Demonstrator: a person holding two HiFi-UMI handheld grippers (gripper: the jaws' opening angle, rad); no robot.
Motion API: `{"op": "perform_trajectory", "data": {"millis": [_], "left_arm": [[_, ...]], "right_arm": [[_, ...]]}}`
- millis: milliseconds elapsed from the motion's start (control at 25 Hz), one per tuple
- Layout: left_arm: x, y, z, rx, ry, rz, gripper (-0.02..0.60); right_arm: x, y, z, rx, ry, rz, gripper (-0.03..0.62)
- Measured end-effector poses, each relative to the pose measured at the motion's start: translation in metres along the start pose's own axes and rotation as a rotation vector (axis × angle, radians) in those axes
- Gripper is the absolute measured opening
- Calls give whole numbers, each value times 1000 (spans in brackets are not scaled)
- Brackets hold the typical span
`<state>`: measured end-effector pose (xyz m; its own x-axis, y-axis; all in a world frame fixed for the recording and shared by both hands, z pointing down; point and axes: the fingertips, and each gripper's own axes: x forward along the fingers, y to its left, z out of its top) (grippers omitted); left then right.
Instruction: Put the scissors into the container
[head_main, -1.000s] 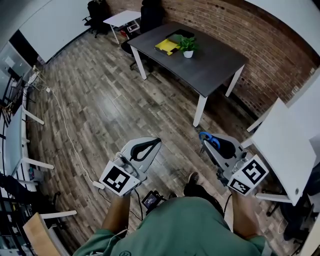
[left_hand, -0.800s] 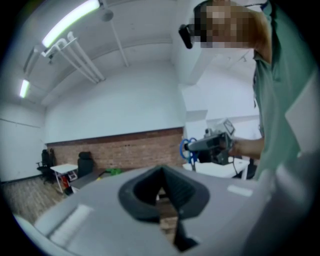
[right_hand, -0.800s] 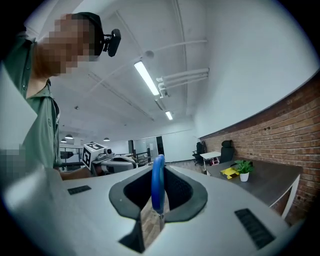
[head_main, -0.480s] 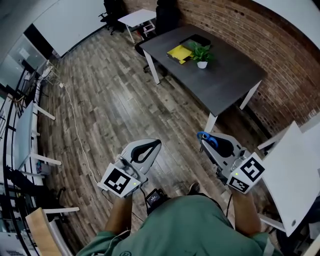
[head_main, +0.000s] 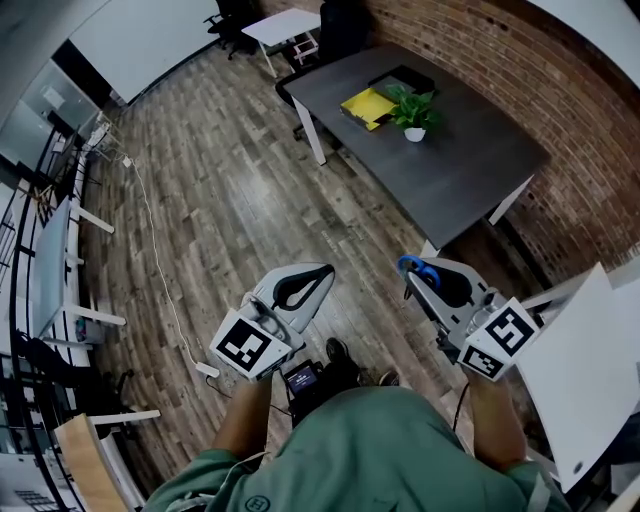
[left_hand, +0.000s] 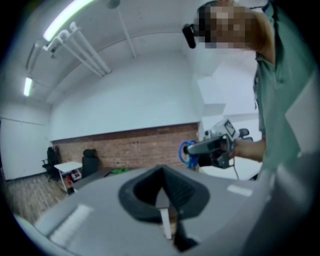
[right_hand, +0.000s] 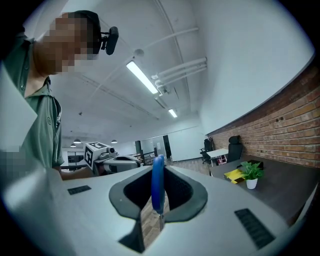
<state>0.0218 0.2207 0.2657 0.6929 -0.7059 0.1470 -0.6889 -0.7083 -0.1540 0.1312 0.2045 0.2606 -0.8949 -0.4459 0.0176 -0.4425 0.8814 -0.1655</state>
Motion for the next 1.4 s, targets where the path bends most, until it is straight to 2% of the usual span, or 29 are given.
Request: {"op": "perform_trajectory", "data": {"millis": [200,720,880,1120,1400], "left_arm": [[18,44,10,25,-69,-50,3],[25,177,-11,24,-111,-150,3],[34,201,-15,4,-110,-154,3],[76,233,-26,0,-74,-149,3],[120,274,-19,0,-42,-75,3]], "right_arm": [[38,-24,6,-12,-7,-45,49],[155,-76,23,-30,-18,-174,48],[173,-91,23,-19,2,-178,48],[195,-142,24,-5,11,-161,48],[224,-206,32,17,5,-85,48]]}}
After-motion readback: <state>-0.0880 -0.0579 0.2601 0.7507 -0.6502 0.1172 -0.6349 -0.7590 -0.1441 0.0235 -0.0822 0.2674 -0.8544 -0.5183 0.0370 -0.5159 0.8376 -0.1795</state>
